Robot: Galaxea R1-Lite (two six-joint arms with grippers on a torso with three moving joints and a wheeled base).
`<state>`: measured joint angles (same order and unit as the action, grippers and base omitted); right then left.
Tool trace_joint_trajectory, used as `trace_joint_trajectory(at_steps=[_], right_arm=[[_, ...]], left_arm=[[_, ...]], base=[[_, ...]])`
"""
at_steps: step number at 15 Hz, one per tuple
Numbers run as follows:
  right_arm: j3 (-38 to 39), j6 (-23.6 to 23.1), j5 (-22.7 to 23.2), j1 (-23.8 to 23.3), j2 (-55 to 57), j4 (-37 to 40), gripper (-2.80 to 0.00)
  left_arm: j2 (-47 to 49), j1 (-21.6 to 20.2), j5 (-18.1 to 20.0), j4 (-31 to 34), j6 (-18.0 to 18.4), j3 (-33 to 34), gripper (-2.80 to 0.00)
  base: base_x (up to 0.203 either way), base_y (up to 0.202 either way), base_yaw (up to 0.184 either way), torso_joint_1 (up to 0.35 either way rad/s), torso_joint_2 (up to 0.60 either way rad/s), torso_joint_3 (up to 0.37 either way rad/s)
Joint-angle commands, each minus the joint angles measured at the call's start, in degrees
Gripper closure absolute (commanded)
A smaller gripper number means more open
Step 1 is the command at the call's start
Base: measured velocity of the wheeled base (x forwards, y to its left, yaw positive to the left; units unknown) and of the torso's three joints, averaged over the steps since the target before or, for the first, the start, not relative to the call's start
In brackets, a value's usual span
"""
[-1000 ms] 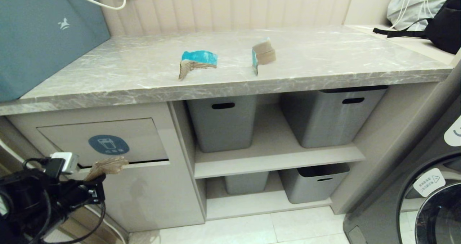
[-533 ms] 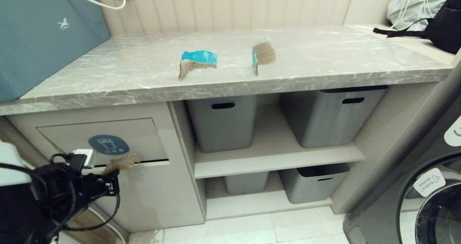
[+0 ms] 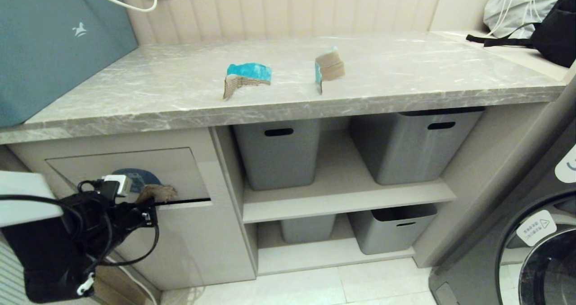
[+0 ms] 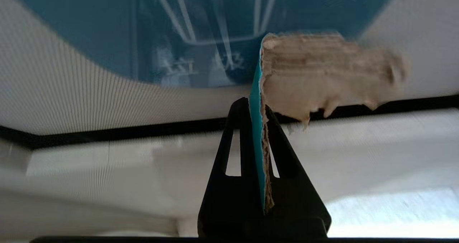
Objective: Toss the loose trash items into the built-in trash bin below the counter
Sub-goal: Put the garbage in the trash can
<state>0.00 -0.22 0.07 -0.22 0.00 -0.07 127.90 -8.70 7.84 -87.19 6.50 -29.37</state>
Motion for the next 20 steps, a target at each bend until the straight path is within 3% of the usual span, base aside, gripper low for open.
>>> trace_joint_trajectory(at_steps=[1, 14, 17, 20], right_arm=[[0.0, 0.0, 0.0, 0.0, 0.0, 0.0, 0.0], [0.0, 0.0, 0.0, 0.0, 0.0, 0.0, 0.0], [0.0, 0.0, 0.0, 0.0, 0.0, 0.0, 0.0], [0.0, 0.0, 0.0, 0.0, 0.0, 0.0, 0.0]], left_arm=[[2.3, 0.5, -0.8, -0.5, 0.0, -2.8, 0.0], [10.0, 1.7, -1.8, -0.4, -0.3, -17.1, 0.0], [11.3, 2.0, -4.9, 1.6, -0.3, -21.0, 0.0], [11.3, 2.6, -5.3, 1.8, -0.3, -21.1, 0.0]], base=[[0.0, 0.0, 0.0, 0.0, 0.0, 0.0], [0.0, 0.0, 0.0, 0.0, 0.0, 0.0], [0.0, 0.0, 0.0, 0.0, 0.0, 0.0], [0.0, 0.0, 0.0, 0.0, 0.0, 0.0]])
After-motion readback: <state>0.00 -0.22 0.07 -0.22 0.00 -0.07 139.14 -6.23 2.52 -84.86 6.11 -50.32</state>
